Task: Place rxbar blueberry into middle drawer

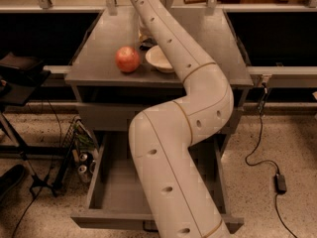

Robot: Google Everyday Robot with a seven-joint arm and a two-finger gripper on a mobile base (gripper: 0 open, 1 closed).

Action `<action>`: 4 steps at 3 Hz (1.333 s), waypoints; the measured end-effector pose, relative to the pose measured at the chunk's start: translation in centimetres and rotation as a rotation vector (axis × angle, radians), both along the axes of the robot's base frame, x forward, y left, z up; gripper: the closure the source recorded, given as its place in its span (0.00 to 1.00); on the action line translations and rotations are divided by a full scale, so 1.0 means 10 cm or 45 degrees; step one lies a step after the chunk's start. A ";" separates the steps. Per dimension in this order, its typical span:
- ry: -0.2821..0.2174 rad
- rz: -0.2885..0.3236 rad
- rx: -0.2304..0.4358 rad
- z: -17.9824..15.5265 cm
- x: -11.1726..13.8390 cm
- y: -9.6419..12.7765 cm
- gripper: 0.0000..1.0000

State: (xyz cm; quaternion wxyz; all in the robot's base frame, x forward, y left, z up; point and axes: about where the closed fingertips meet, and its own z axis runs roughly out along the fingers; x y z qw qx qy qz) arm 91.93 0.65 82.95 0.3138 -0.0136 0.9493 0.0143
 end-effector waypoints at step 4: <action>-0.073 0.018 -0.035 0.35 0.00 -0.18 1.00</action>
Offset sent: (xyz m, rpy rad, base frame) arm -0.0010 -0.0136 0.0133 0.0077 0.0025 0.0160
